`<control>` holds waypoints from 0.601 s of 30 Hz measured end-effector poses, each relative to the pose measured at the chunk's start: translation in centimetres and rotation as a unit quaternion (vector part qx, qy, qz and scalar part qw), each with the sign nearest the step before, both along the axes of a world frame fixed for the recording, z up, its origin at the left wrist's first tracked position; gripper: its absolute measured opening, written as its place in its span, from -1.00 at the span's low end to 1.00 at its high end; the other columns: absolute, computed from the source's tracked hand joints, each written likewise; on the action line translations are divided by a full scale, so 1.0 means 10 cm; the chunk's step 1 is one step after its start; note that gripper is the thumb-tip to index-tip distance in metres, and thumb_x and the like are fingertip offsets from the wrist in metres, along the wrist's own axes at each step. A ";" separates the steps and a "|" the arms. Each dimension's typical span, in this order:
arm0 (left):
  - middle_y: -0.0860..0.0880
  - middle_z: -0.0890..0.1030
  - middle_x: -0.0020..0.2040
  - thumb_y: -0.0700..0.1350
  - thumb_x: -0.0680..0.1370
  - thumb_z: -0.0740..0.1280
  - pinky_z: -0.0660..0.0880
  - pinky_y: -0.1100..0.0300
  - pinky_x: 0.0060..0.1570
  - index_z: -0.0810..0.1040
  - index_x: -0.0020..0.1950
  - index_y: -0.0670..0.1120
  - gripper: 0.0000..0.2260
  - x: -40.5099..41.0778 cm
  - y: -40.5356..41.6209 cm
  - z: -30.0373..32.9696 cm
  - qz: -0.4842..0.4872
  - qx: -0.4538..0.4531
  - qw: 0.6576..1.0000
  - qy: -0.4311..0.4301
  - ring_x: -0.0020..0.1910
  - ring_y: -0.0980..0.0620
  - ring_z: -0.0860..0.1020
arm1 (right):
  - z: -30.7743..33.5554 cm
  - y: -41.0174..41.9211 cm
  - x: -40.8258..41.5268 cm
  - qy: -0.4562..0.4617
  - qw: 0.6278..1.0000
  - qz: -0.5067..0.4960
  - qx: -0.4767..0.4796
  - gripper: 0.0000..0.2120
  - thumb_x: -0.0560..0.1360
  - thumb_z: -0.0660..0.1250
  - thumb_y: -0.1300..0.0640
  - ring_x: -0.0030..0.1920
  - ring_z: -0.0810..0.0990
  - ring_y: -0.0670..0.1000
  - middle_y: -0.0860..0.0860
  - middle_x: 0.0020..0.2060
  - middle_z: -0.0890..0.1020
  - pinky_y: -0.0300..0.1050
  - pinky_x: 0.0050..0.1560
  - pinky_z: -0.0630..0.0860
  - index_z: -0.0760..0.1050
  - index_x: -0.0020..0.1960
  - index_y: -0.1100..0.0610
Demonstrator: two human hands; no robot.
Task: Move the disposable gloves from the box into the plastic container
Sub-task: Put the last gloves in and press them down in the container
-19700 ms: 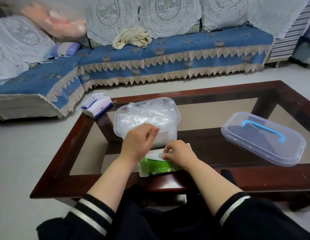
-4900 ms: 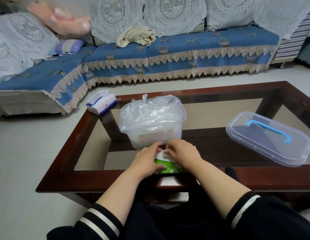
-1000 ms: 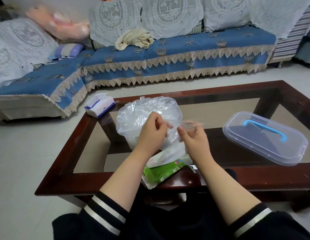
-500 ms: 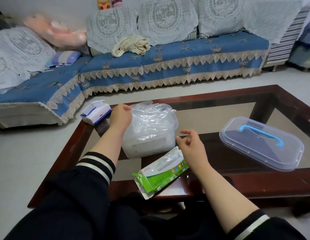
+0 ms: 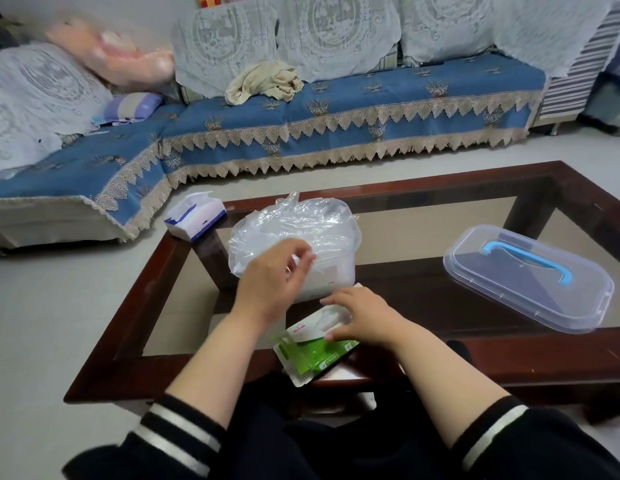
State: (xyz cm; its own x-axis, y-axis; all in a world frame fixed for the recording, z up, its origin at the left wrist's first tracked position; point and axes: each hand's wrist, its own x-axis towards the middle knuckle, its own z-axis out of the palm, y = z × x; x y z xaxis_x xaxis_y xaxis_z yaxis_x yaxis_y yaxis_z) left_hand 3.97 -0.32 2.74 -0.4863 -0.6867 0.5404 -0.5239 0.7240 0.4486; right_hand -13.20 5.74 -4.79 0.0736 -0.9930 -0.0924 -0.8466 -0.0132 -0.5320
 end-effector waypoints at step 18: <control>0.04 0.46 0.33 0.07 0.35 0.53 0.25 0.13 0.25 0.27 0.42 0.05 -0.28 0.04 0.14 -0.72 0.014 0.233 0.924 -0.302 0.34 -0.04 0.34 | 0.21 0.08 0.15 -0.208 0.928 -0.199 -0.235 -0.82 0.60 0.22 0.09 -0.28 0.50 -0.14 -0.08 -0.33 0.56 -0.12 -0.20 0.40 0.48 -0.14 0.12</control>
